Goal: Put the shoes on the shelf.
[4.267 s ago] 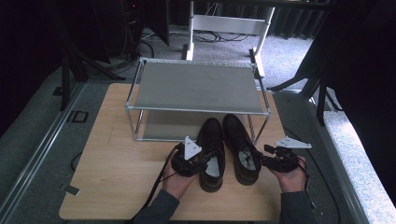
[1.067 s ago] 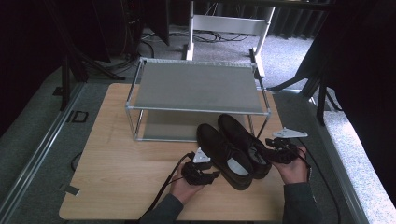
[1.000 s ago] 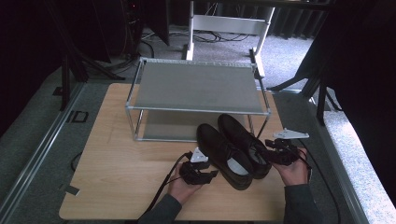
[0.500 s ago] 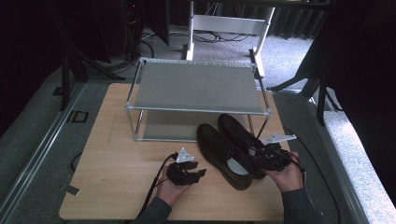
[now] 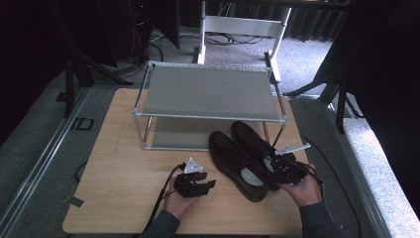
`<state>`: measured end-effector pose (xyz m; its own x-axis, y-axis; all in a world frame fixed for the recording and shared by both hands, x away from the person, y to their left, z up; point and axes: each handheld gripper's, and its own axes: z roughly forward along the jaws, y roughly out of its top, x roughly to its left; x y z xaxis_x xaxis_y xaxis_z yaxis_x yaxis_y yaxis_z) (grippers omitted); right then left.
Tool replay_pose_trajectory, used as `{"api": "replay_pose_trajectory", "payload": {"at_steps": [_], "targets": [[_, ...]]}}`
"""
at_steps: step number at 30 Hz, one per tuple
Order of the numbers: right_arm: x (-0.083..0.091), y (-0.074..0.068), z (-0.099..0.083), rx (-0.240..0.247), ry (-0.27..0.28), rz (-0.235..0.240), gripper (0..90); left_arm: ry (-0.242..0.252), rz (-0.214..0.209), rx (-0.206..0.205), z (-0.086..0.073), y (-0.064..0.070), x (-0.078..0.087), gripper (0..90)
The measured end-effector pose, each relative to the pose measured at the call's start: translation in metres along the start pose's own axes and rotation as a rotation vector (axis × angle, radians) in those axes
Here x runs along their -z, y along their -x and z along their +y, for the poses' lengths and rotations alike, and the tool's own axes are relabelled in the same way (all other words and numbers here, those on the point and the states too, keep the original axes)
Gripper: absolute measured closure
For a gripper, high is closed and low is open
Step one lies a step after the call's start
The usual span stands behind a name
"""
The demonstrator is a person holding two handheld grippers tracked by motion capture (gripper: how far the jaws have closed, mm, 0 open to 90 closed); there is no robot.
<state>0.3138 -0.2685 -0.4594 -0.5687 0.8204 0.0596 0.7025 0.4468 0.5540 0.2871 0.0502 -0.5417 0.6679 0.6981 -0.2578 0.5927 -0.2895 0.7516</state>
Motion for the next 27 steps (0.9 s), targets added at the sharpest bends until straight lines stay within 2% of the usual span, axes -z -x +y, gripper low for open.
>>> {"api": "replay_pose_trajectory", "payload": {"at_steps": [5,9,11,17,18,22,24,25,27], "targets": [[-0.004,0.001,-0.001,-0.021,-0.042,-0.003,41.4,0.001,0.000,0.000,0.000,0.000,0.000,53.1],[-0.005,0.001,0.000,-0.020,-0.065,-0.001,39.0,0.002,-0.001,0.001,0.000,0.001,-0.001,53.1],[-0.008,0.000,0.002,-0.022,-0.097,0.002,37.4,-0.002,-0.001,-0.006,0.000,0.002,-0.001,53.1],[-0.013,-0.001,0.004,-0.043,-0.146,0.009,37.4,-0.003,-0.002,-0.009,0.001,0.003,-0.001,53.1],[-0.014,0.000,0.005,-0.056,-0.165,0.009,38.6,-0.003,-0.001,-0.011,0.001,0.003,-0.001,53.0],[-0.015,0.002,0.005,-0.075,-0.179,0.025,41.3,-0.002,-0.002,-0.008,0.000,0.003,-0.002,53.0],[-0.019,0.001,0.006,-0.089,-0.196,0.035,47.1,-0.001,-0.003,-0.009,0.000,0.003,-0.002,53.0],[-0.021,0.000,0.007,-0.088,-0.206,0.031,49.9,-0.001,-0.003,-0.009,0.000,0.003,-0.002,53.0],[-0.027,-0.002,0.008,-0.078,-0.233,-0.011,53.9,-0.001,-0.002,-0.008,0.000,0.003,-0.001,53.0]]}}
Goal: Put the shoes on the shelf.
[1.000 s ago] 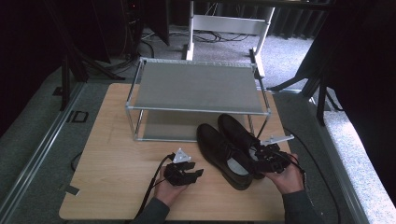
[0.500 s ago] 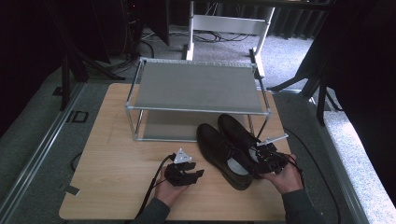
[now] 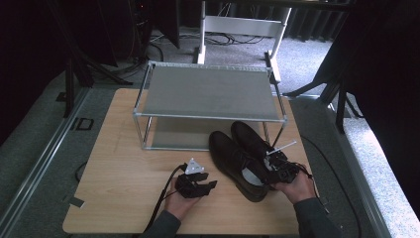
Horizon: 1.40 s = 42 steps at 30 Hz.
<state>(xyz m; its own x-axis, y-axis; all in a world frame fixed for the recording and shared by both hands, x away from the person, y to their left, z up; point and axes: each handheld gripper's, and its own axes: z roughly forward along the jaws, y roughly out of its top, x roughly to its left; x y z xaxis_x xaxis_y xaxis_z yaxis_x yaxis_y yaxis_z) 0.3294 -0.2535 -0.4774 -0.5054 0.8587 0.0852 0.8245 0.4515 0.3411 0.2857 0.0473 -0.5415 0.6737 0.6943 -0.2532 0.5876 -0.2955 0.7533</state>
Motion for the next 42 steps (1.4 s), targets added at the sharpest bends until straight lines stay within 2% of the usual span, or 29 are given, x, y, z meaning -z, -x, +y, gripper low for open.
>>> {"api": "replay_pose_trajectory", "payload": {"at_steps": [2,5,9,19,24,35,42], "targets": [[-0.001,0.000,0.001,-0.004,-0.008,-0.013,59.0,0.002,0.001,0.000,0.000,0.000,0.001,52.9],[0.000,0.001,0.002,-0.010,-0.009,0.005,70.5,0.000,0.003,-0.001,-0.001,-0.001,0.001,52.9],[0.000,0.004,0.001,-0.025,0.005,0.020,76.8,0.001,0.004,-0.002,-0.001,-0.001,0.001,52.9],[0.001,0.008,-0.003,-0.063,0.062,0.056,79.1,-0.002,0.006,-0.003,0.000,-0.001,0.000,52.9],[0.004,0.007,-0.003,-0.065,0.117,0.079,79.9,0.000,0.007,-0.006,0.000,0.000,0.000,52.4],[0.006,0.001,0.000,-0.070,0.190,0.066,80.1,0.006,0.011,-0.004,0.001,-0.002,0.002,52.3],[0.005,-0.002,0.007,-0.084,0.216,0.058,80.1,0.015,0.017,0.001,0.002,-0.004,0.004,52.2]]}}
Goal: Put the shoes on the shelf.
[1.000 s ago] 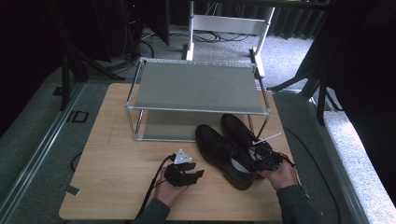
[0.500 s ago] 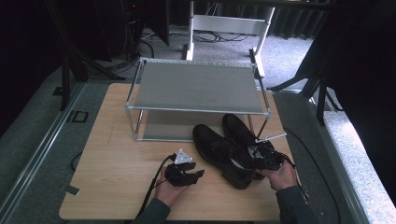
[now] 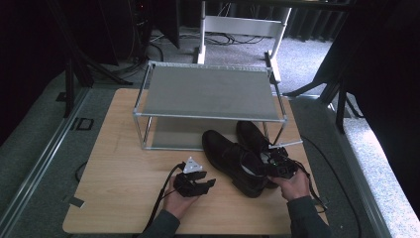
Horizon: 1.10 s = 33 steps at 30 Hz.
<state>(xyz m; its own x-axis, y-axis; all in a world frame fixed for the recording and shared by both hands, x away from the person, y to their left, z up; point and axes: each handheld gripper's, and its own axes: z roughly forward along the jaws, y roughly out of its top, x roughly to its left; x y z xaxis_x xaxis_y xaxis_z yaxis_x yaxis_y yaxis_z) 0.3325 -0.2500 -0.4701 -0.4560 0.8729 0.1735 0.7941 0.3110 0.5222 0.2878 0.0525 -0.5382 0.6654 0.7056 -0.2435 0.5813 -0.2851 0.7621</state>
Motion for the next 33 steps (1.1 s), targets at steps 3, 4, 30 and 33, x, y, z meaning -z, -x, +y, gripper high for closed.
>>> {"api": "replay_pose_trajectory", "payload": {"at_steps": [3,4,30,33], "targets": [[0.000,-0.001,0.003,-0.004,0.013,-0.002,80.1,0.005,0.003,0.006,0.001,-0.002,0.001,52.2],[0.000,-0.002,0.005,-0.008,0.018,-0.002,80.1,0.005,0.005,0.006,0.001,-0.002,0.002,52.2],[-0.020,-0.023,0.046,-0.048,0.123,-0.022,79.9,0.042,0.060,0.020,0.021,-0.015,0.006,52.7],[-0.023,-0.026,0.049,-0.048,0.130,-0.033,79.9,0.057,0.076,0.020,0.028,-0.015,0.006,53.0]]}}
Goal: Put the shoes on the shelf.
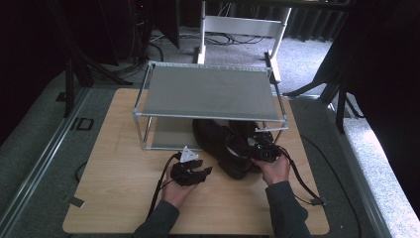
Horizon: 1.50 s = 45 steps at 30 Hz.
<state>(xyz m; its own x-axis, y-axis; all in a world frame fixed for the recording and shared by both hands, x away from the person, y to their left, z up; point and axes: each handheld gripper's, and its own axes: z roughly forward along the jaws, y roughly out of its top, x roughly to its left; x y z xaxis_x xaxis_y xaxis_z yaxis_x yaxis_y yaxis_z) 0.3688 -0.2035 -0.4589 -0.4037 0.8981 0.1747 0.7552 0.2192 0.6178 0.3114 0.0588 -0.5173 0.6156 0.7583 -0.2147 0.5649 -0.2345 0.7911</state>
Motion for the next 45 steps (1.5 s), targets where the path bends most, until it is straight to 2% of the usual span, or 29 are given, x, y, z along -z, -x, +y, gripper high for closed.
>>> {"api": "replay_pose_trajectory", "payload": {"at_steps": [3,7,11,13,16,20,26,31,34,37,39,45], "targets": [[-0.003,-0.002,0.003,-0.003,0.006,-0.006,79.8,0.023,0.019,-0.008,0.007,0.002,0.001,55.2],[-0.008,-0.001,0.005,-0.032,0.014,0.006,79.8,0.063,0.086,-0.004,0.015,0.005,0.000,62.5],[-0.012,-0.001,0.006,-0.053,0.028,-0.008,79.8,0.079,0.137,0.002,0.020,0.009,-0.005,82.8],[-0.014,-0.001,0.007,-0.066,0.040,-0.015,79.8,0.082,0.163,0.004,0.022,0.013,-0.008,89.5],[-0.017,-0.002,0.008,-0.077,0.053,-0.025,79.8,0.085,0.194,-0.014,0.024,0.021,-0.012,90.0],[-0.018,-0.007,0.011,-0.069,0.072,-0.041,79.7,0.089,0.215,-0.022,0.026,0.031,-0.018,90.0],[-0.021,-0.011,0.014,-0.080,0.083,-0.029,79.7,0.093,0.234,-0.059,0.027,0.044,-0.023,90.0],[-0.023,-0.017,0.015,-0.054,0.093,-0.045,79.7,0.080,0.238,-0.051,0.027,0.042,-0.028,90.0],[-0.025,-0.019,0.015,-0.056,0.104,-0.055,79.7,0.082,0.239,-0.036,0.029,0.039,-0.031,90.0],[-0.026,-0.022,0.014,-0.041,0.128,-0.073,79.8,0.080,0.247,-0.036,0.031,0.036,-0.034,90.0],[-0.026,-0.024,0.015,-0.030,0.140,-0.089,79.7,0.085,0.236,-0.032,0.032,0.032,-0.036,90.0],[-0.028,-0.025,0.014,-0.037,0.174,-0.114,79.8,0.088,0.242,-0.052,0.038,0.025,-0.043,90.0]]}}
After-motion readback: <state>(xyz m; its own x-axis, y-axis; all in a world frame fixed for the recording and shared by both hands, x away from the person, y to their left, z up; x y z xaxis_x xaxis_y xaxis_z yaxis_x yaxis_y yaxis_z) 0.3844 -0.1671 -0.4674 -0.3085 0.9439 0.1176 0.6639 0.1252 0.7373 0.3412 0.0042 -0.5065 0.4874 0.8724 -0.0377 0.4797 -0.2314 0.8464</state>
